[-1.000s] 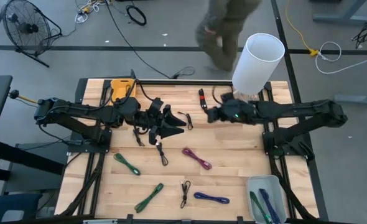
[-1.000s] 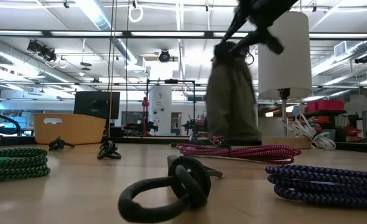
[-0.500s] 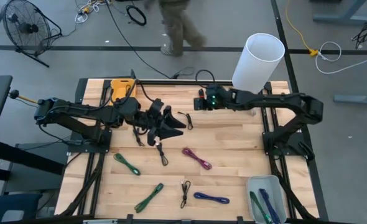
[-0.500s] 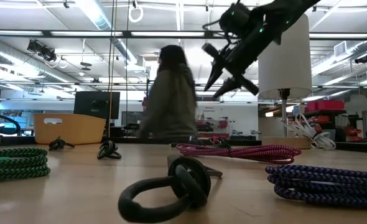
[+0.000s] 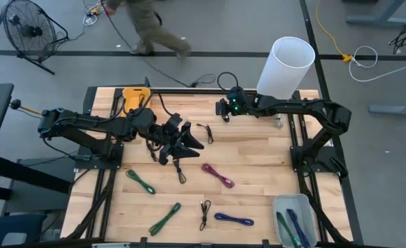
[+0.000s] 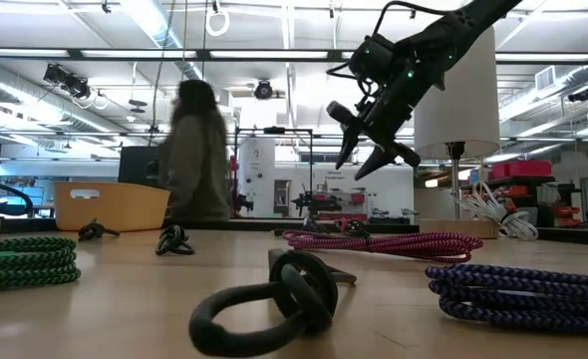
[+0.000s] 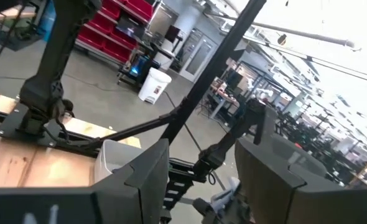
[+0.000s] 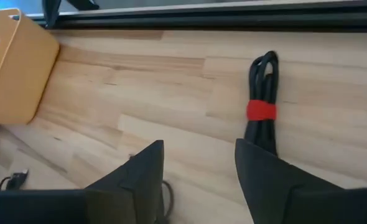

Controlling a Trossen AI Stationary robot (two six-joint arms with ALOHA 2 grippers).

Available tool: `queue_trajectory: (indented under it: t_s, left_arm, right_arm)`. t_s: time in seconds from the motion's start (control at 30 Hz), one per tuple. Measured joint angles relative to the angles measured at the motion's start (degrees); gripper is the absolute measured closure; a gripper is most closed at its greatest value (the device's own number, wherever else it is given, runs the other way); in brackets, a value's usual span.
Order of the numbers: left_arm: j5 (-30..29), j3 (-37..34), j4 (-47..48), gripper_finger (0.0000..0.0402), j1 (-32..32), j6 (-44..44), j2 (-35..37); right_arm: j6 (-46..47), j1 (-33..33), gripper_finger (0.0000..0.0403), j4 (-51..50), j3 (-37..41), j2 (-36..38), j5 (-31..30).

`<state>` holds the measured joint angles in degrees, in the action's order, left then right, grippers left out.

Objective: Pick & Place USB Port
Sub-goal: Put the black charger cable into the yellow bin

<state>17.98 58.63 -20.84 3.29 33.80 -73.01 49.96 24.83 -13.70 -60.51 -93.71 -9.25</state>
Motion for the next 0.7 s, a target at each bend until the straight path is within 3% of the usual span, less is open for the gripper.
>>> queue_trajectory:
  t_s: [0.5, 0.7]
  left_arm:
    - [0.3, 0.0, 0.2, 0.0213, 0.0, 0.0, 0.0]
    - [0.3, 0.0, 0.7, 0.0213, 0.0, 0.0, 0.0]
  right_arm:
    - [-1.0, 4.7, 0.0204, -2.6, 0.0, -0.9, 1.0]
    - [-0.9, 5.9, 0.0204, -1.0, 0.0, -6.6, 6.1]
